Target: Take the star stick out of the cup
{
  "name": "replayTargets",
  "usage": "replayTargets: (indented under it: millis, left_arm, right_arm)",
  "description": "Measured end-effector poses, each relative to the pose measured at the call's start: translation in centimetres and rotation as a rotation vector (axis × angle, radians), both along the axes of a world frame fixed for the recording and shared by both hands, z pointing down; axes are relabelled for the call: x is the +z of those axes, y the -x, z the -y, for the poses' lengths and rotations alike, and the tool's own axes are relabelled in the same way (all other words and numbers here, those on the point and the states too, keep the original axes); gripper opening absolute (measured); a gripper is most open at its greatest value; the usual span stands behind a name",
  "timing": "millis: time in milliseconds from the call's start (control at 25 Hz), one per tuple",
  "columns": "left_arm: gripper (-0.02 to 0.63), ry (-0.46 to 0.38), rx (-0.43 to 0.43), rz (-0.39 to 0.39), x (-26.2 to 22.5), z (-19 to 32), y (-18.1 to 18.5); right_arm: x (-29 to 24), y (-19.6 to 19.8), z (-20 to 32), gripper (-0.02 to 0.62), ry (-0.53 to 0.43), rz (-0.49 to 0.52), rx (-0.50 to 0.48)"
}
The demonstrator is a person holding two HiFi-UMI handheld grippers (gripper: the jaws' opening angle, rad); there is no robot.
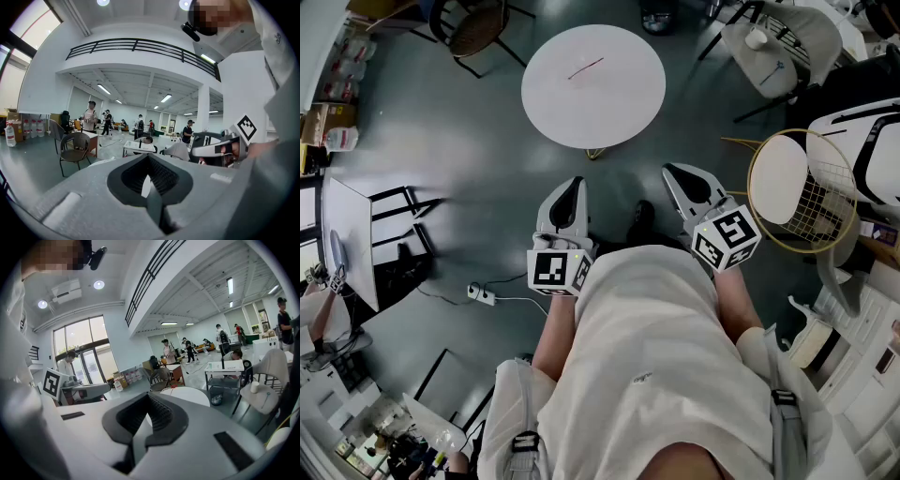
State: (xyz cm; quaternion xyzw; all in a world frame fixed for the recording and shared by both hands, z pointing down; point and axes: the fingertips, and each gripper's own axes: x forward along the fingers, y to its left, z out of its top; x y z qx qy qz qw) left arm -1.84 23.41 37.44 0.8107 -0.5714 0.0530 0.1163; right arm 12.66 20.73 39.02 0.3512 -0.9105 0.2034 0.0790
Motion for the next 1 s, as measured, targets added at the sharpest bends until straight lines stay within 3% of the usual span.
replayTargets:
  millis: [520,1000]
  left_arm:
    - [0.009,0.009,-0.030,0.013,0.4,-0.8,0.3]
    - [0.009,0.055,-0.061,0.038,1.4,-1.2,0.3]
  right_arm:
    - [0.5,-0.9,-0.2,0.008,0.008,0.008,0.024]
    - [2.5,-1.8,0.4,0.008,0.099,0.040,0.027]
